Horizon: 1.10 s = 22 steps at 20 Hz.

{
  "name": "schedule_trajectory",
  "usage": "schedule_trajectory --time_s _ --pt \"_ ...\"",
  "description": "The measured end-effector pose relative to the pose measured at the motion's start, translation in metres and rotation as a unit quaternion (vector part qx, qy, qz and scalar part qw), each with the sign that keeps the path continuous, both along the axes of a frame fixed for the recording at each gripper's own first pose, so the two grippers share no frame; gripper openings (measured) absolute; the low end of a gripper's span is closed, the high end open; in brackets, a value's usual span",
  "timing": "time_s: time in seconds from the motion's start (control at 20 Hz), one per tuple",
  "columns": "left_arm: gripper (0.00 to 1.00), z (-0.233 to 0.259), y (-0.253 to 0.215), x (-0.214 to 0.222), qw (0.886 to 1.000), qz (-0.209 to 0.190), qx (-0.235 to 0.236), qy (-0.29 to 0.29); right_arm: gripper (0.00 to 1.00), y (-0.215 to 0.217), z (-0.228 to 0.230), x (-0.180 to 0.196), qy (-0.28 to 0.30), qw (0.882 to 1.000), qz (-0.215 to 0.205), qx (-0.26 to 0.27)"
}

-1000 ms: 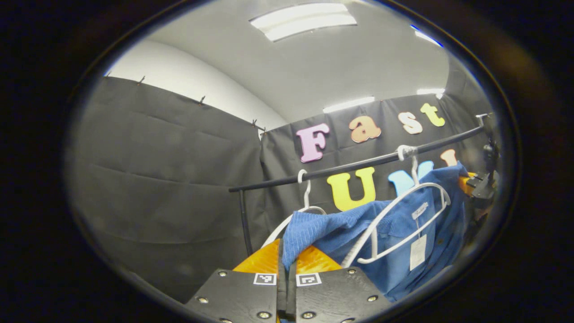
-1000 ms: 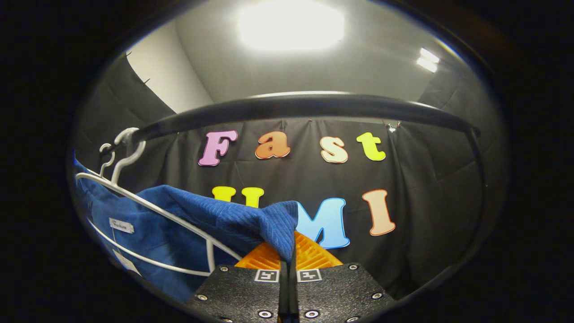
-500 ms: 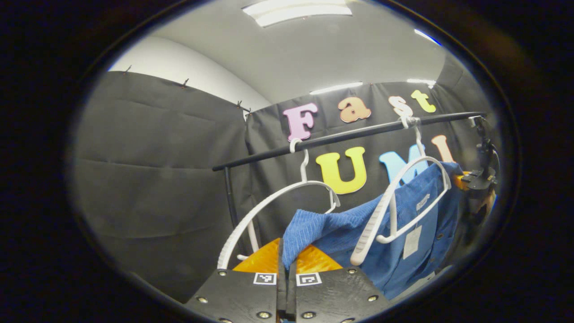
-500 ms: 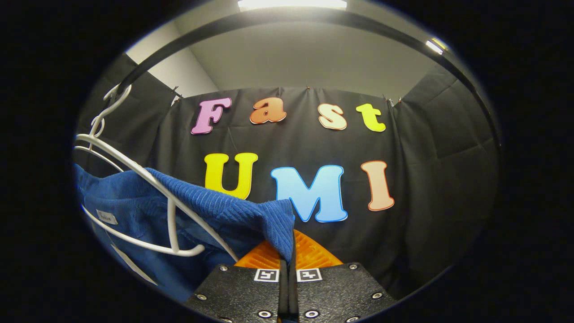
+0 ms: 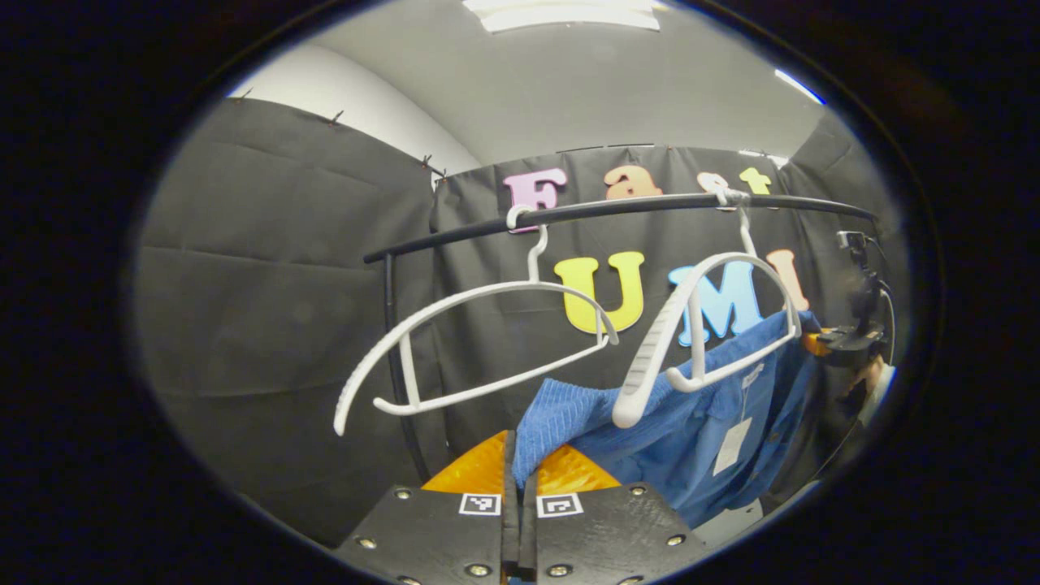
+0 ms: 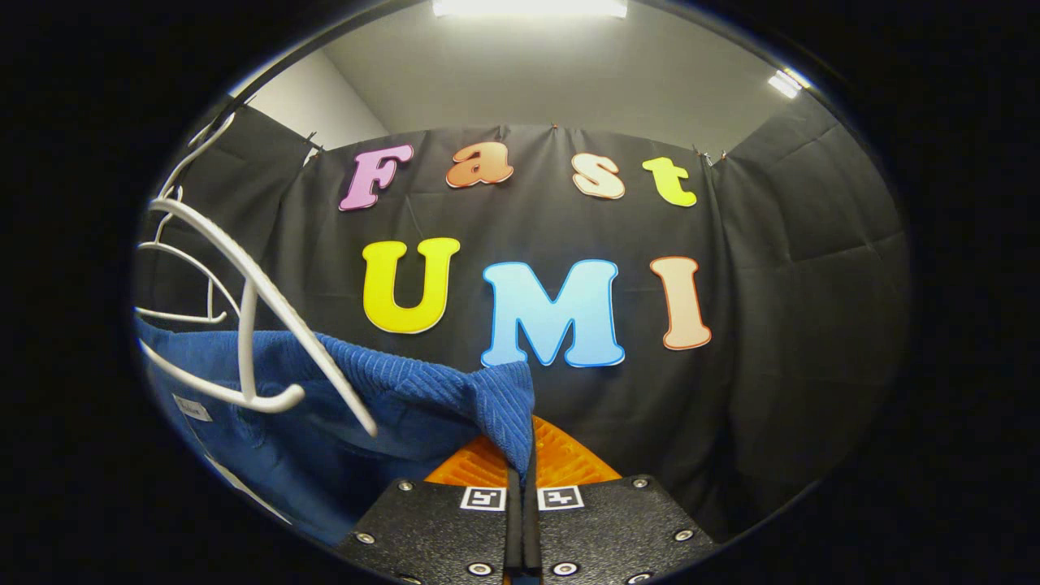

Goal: Grasp the clothes on the hanger with both hands and then place them into the laundry hamper below.

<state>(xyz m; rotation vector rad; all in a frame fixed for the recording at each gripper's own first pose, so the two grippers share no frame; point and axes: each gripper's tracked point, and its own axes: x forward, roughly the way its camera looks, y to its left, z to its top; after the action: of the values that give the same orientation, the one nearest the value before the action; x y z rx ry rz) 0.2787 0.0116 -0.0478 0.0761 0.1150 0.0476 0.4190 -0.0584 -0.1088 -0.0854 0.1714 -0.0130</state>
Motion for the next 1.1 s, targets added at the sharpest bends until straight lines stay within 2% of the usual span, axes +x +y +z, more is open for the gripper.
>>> schedule_trajectory --time_s 0.15,0.35,0.6,0.85,1.1 --pt "0.00 -0.017 -0.004 -0.003 1.000 0.000 0.001 0.014 0.00 0.000 -0.022 -0.012 0.028 1.000 0.010 0.009" --pt "0.01 -0.032 -0.005 -0.037 0.999 0.015 0.016 0.031 0.00 0.003 -0.041 -0.033 0.047 0.998 0.025 0.014" --pt "0.01 -0.034 -0.020 -0.065 0.999 0.013 0.021 0.034 0.00 0.021 -0.040 -0.077 0.051 0.997 0.053 0.034" --pt "0.00 -0.009 -0.037 -0.099 1.000 -0.022 0.011 0.012 0.00 0.043 -0.010 -0.141 0.044 0.995 0.071 0.060" --pt "0.01 0.035 -0.061 -0.143 0.997 -0.075 -0.006 -0.028 0.00 0.075 0.036 -0.202 0.024 0.992 0.100 0.075"
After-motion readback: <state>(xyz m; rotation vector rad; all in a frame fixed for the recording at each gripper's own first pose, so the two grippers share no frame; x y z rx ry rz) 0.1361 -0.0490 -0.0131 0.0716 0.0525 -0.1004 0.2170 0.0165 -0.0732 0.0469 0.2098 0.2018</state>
